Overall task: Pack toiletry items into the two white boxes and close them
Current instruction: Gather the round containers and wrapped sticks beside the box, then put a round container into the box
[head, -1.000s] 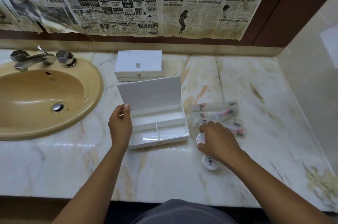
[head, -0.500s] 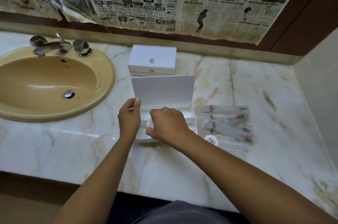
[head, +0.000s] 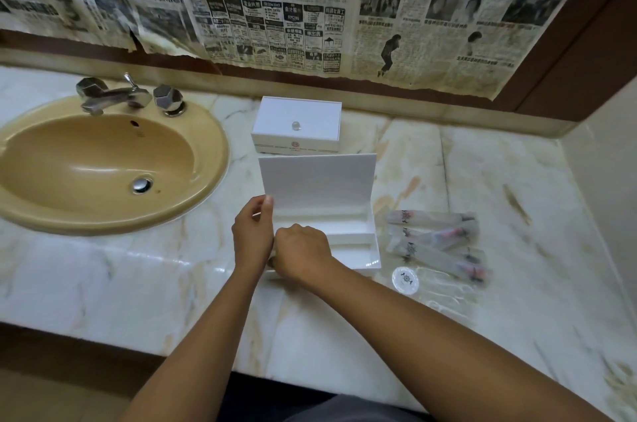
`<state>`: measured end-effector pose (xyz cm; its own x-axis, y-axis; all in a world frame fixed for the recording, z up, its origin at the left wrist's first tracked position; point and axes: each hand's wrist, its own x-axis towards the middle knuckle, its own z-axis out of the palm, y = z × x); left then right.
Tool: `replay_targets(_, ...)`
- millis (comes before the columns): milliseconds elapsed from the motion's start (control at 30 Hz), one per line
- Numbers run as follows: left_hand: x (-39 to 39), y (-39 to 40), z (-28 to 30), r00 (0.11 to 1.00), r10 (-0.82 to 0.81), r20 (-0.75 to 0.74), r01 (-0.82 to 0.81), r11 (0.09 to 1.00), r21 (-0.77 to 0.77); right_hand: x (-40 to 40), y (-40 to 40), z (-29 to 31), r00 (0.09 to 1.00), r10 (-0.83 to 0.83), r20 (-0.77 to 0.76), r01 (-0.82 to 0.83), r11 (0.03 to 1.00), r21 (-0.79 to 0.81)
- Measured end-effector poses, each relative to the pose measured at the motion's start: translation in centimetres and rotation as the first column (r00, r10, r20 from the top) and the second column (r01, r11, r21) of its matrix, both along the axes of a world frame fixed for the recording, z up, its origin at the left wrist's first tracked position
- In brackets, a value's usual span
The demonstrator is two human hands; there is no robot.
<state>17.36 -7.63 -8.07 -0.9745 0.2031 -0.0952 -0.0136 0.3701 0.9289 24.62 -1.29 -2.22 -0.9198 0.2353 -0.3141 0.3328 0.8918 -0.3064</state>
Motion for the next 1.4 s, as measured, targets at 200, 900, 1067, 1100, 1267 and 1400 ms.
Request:
replay_targets(200,0.1,-0.1,-0.2,1.0,-0.002,-0.021,0.002,1.0,-0.004,0.2,0.0,0.4,0.998,-0.05,0.044,0.055,0.991,-0.123)
replay_targets(900,-0.1,-0.4,-0.8,0.997,-0.024,-0.066,0.023,1.0,-0.015,10.1,9.0,2.7,0.958,-0.275,-0.08,0.283,0.953,0.109)
replay_targets(1067,-0.1,-0.3,-0.8,0.997,-0.017,-0.07,0.016,1.0,-0.019,11.9,10.4,1.9,0.948,-0.302,0.1,0.277,0.938,0.207)
replay_targets(1100,-0.1,-0.3,-0.8,0.997,-0.017,-0.07,0.015,1.0,-0.02,12.1,10.5,1.8,0.947,-0.3,0.118,0.271,0.94,0.209)
replay_targets(1267,-0.1,-0.2,-0.9,0.997,-0.014,-0.072,0.013,1.0,-0.015,13.1,11.0,1.0,0.935,-0.29,0.202,0.249,0.946,0.207)
replay_targets(1400,-0.1,-0.2,-1.0,0.998,-0.013,-0.068,0.012,1.0,-0.01,13.4,10.8,0.0,0.937,-0.296,0.187,0.261,0.946,0.191)
